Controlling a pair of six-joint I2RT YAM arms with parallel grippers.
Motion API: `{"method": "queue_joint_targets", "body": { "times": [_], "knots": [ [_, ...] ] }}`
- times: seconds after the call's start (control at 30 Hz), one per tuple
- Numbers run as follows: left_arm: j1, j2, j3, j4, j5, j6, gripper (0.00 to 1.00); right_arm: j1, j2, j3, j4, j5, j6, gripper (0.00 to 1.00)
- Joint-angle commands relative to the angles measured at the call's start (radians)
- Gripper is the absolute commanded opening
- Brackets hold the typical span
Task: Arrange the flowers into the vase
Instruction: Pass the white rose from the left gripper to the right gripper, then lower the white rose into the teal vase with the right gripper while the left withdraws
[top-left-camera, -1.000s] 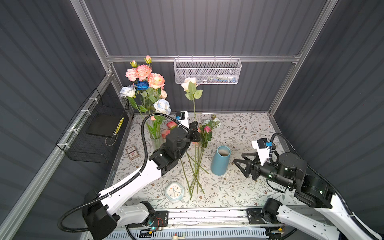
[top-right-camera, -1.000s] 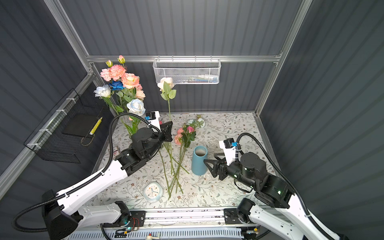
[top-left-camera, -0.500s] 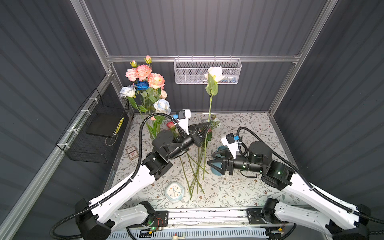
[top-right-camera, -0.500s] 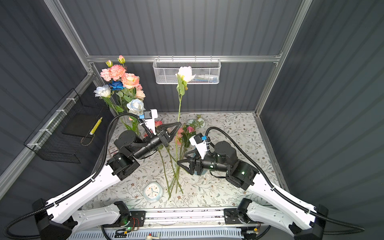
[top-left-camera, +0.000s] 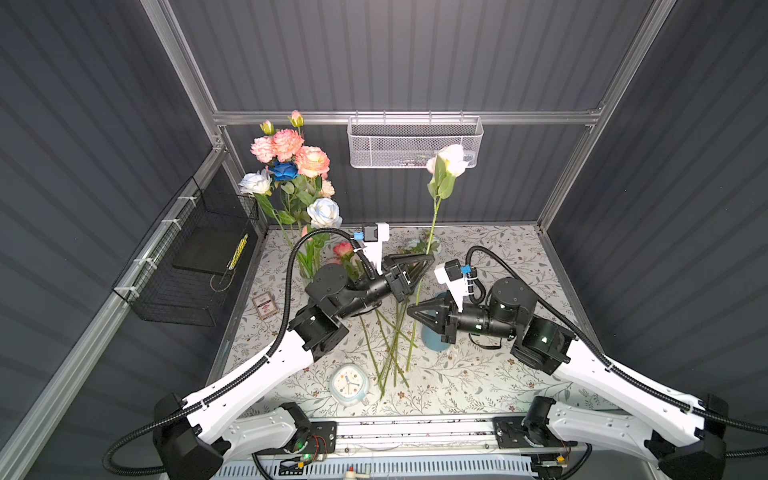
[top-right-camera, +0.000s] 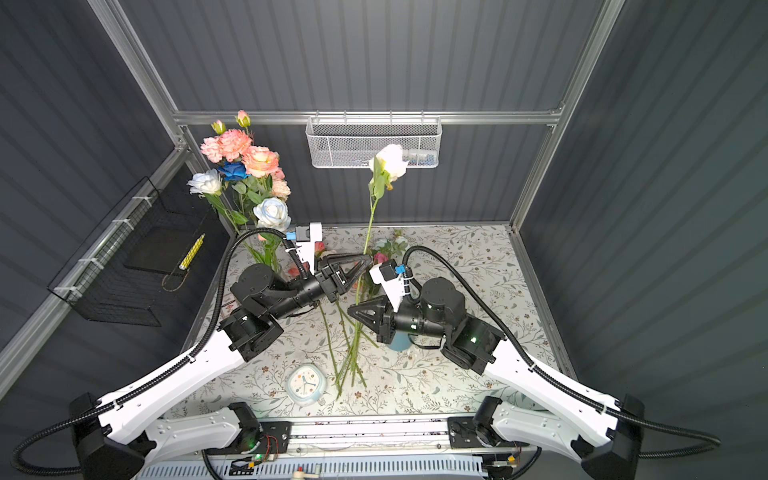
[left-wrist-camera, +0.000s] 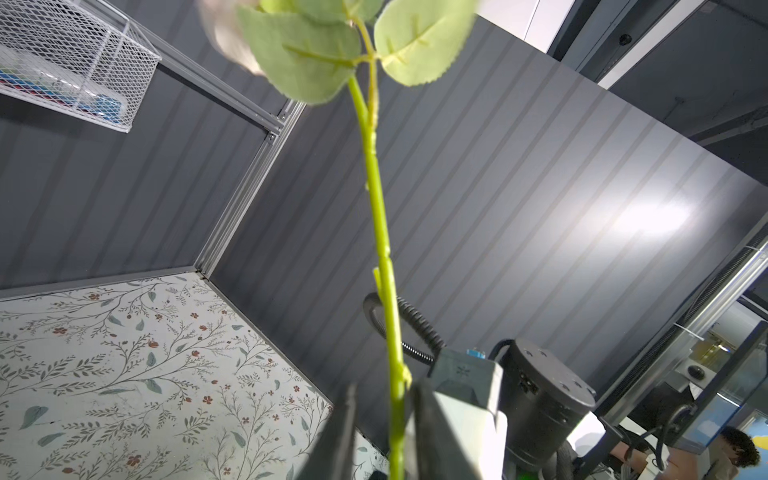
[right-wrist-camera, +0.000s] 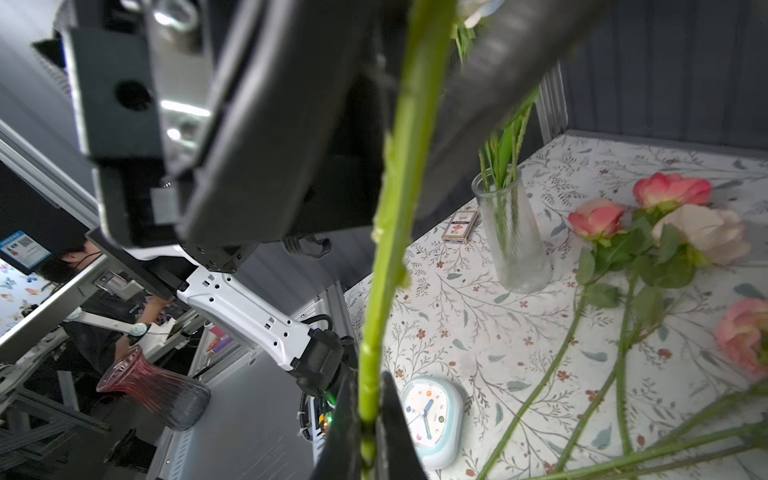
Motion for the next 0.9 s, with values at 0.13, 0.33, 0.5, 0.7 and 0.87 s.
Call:
{"method": "queue_joint_targets", "body": {
  "times": [0.13, 0.33, 0.5, 0.7, 0.87],
  "knots": [
    [-0.005, -0.075, -0.03, -0.037, -0.041, 0.019, 1.0, 0.007, -0.111, -0.013, -0.049, 0.217, -0.081, 0.0],
    [-0.005, -0.193, -0.073, -0.157, -0.203, 0.079, 1.0, 0.007, -0.181, 0.045, -0.186, 0.489, -0.197, 0.0],
    [-0.005, -0.247, -0.132, -0.294, -0.314, 0.081, 1.0, 0.0, -0.152, 0.09, -0.206, 0.674, -0.324, 0.0],
    [-0.004, -0.294, -0.23, -0.363, -0.355, 0.039, 1.0, -0.082, -0.074, 0.086, -0.148, 0.681, -0.368, 0.0],
    [-0.004, -0.336, -0.27, -0.412, -0.374, 0.027, 1.0, -0.117, -0.024, 0.031, -0.101, 0.657, -0.345, 0.0]
  ]
}}
